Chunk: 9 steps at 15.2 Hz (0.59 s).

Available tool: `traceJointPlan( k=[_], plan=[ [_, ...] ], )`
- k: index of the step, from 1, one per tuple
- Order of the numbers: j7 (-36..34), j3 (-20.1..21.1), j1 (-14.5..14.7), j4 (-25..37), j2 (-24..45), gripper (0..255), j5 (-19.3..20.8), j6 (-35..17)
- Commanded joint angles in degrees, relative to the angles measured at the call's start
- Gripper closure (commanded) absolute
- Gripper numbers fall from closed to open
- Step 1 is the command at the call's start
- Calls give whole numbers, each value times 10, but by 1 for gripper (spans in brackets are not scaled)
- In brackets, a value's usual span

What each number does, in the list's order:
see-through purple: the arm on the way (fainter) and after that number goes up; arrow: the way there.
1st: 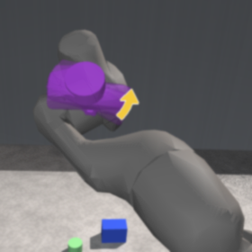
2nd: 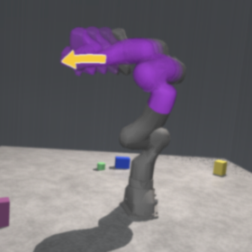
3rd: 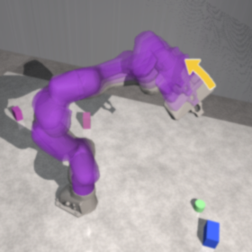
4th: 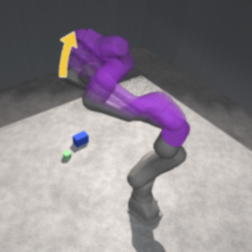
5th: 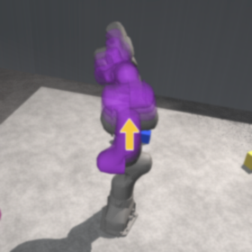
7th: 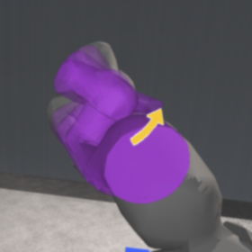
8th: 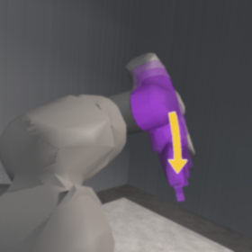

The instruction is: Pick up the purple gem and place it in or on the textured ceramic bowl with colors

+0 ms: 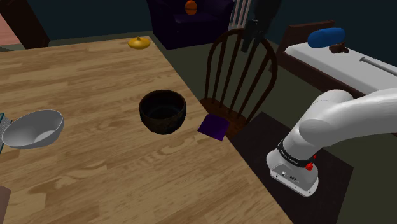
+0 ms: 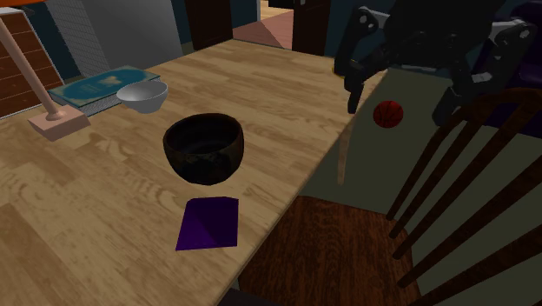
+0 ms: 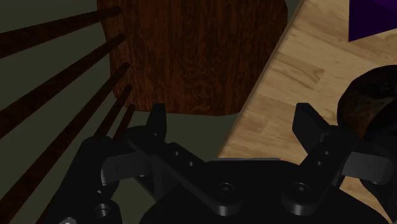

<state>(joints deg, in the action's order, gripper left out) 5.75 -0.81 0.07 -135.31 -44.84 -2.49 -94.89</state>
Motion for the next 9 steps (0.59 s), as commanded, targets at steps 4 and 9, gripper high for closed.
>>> traceJointPlan(
  k=[4,9],
  plan=[
    [17,-31,15,-32,27,0,-53,-20],
    [55,-78,45,-83,80,0,-151,-52]
  ],
)
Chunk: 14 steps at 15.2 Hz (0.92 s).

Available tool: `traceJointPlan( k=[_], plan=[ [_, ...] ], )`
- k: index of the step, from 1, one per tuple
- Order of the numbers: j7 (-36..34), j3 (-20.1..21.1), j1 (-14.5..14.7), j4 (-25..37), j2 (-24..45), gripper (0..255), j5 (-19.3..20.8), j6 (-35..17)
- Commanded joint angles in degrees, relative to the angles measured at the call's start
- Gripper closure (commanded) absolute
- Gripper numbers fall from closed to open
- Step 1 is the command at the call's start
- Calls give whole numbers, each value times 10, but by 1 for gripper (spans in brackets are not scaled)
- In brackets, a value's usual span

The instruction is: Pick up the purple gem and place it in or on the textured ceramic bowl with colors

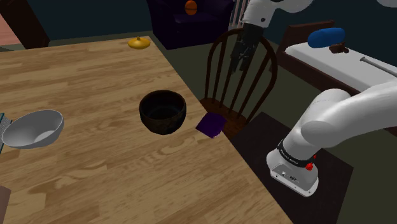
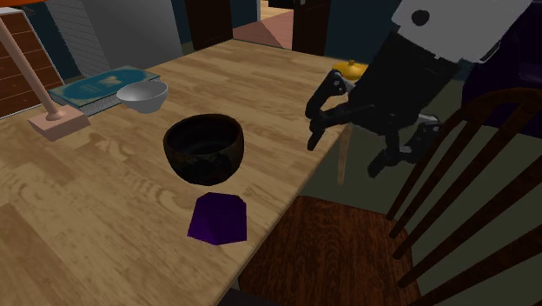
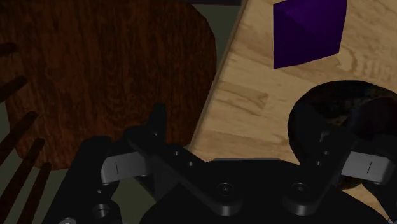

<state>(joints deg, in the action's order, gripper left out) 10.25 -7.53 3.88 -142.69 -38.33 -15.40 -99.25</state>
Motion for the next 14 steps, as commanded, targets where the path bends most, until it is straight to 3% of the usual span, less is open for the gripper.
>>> traceJointPlan(
  k=[1,8,13,14],
  plan=[
    [20,-19,14,-18,26,0,-43,-14],
    [107,-69,76,-71,124,0,-210,-38],
    [186,-87,127,-89,208,0,-345,-24],
    [188,-83,130,-93,209,0,-351,-31]
  ],
)
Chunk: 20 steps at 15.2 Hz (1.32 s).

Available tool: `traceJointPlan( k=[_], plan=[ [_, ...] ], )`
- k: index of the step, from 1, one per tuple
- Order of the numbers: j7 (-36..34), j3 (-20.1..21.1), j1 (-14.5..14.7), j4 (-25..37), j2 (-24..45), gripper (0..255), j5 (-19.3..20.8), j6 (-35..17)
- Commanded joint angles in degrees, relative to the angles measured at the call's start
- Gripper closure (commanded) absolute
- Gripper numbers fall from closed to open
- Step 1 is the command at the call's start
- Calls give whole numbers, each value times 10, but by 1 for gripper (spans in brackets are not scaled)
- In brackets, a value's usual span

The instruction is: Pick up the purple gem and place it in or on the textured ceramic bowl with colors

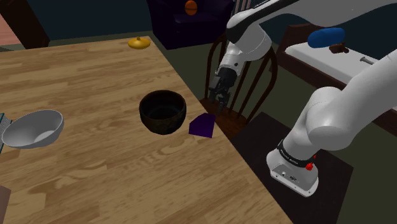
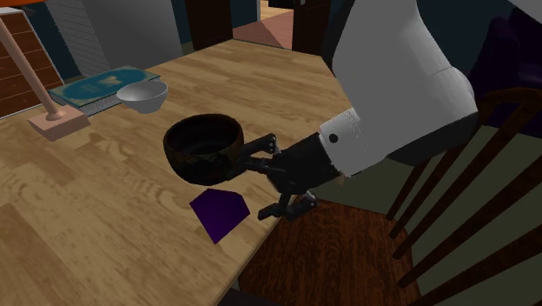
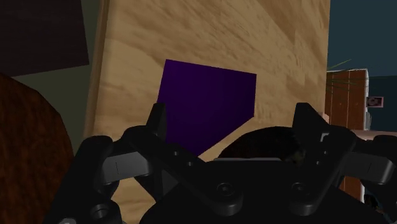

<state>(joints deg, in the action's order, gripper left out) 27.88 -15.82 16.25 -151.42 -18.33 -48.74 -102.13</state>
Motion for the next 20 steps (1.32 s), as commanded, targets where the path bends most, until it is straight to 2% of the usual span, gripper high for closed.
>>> traceJointPlan(
  k=[1,7,14,15,20],
  plan=[
    [13,4,9,-10,9,0,-24,-8],
    [23,25,31,-31,17,0,-62,-44],
    [23,25,31,-31,17,0,-62,-44],
    [23,25,31,-31,17,255,-62,-44],
    [24,25,30,-31,17,255,-62,-43]
  ],
)
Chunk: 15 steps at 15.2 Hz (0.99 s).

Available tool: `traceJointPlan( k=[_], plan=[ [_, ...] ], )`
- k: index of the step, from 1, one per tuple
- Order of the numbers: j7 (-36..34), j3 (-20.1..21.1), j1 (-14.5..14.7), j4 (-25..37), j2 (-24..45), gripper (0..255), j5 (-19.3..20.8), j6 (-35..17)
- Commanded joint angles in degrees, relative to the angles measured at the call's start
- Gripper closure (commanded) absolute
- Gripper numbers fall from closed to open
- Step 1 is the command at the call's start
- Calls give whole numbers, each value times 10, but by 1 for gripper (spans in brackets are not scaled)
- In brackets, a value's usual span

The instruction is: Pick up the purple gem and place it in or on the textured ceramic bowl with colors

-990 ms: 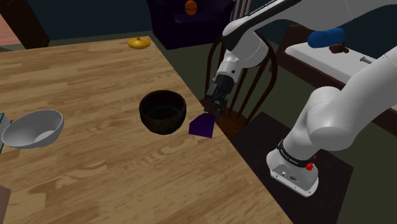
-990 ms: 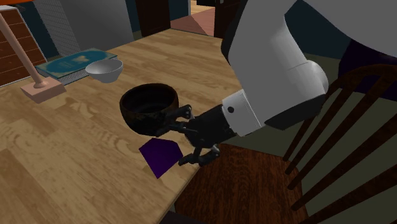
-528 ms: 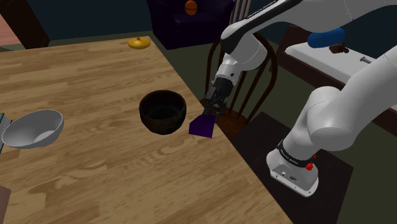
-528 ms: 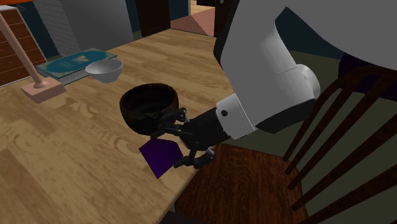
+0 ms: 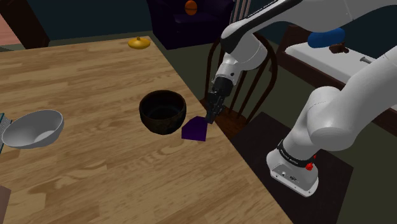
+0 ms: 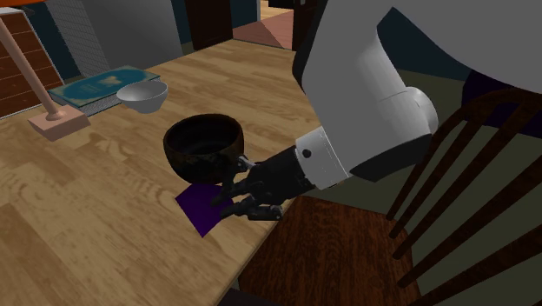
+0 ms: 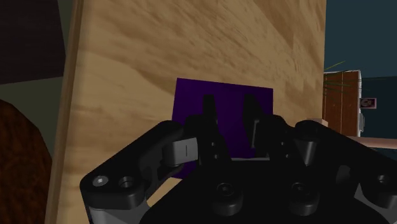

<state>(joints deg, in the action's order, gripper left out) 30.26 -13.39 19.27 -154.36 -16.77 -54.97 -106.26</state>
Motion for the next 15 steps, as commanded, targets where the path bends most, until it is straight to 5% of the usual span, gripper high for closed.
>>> traceJointPlan(
  k=[1,8,9,11,12,13,14,15],
  plan=[
    [0,0,0,-1,2,255,0,-2],
    [-17,1,-3,1,-15,255,8,7],
    [-17,1,-3,1,-15,0,8,7],
    [-328,94,-21,-20,-81,0,15,-128],
    [-128,55,-13,-14,-60,0,11,-66],
    [-130,48,-6,-14,-60,0,13,-68],
    [-525,154,-26,-38,-136,0,47,-169],
    [-208,94,-18,-24,-91,0,27,-101]
  ],
)
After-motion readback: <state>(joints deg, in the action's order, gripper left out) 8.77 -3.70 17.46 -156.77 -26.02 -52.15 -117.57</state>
